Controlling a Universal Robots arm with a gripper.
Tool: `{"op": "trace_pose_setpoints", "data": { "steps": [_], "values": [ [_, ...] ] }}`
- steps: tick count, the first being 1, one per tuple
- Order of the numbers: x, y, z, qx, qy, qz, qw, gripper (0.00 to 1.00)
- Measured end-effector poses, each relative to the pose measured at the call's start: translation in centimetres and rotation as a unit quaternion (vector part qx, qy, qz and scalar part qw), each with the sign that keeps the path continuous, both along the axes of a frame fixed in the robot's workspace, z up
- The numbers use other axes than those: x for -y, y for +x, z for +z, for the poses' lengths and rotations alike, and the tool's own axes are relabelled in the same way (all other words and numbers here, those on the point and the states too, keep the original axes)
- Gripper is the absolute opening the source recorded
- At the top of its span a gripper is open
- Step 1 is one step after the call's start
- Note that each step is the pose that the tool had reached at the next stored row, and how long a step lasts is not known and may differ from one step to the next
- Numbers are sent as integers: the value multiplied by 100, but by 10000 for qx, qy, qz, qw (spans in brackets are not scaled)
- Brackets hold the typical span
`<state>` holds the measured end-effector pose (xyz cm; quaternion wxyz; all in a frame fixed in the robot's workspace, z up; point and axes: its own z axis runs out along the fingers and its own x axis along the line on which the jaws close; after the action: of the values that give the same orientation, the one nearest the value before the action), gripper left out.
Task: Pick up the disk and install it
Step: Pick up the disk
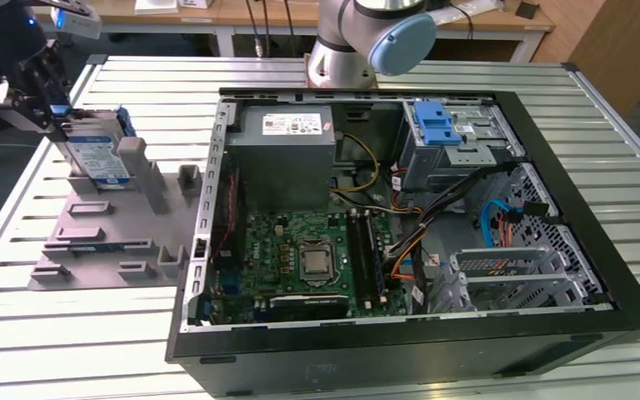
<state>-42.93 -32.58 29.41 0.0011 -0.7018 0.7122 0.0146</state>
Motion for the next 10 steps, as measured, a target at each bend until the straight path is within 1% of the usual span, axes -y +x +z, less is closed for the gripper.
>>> {"op": "trace_pose_setpoints", "data": {
  "steps": [2, 8, 9, 10],
  "values": [
    [-7, 0, -7, 1, 1, 0, 10000, 47],
    [-8, 0, -13, 1, -1, 1, 10000, 47],
    [-8, 0, -16, 1, -2, 1, 10000, 45],
    [-8, 0, -16, 0, -4, 1, 10000, 39]
  ]
}}
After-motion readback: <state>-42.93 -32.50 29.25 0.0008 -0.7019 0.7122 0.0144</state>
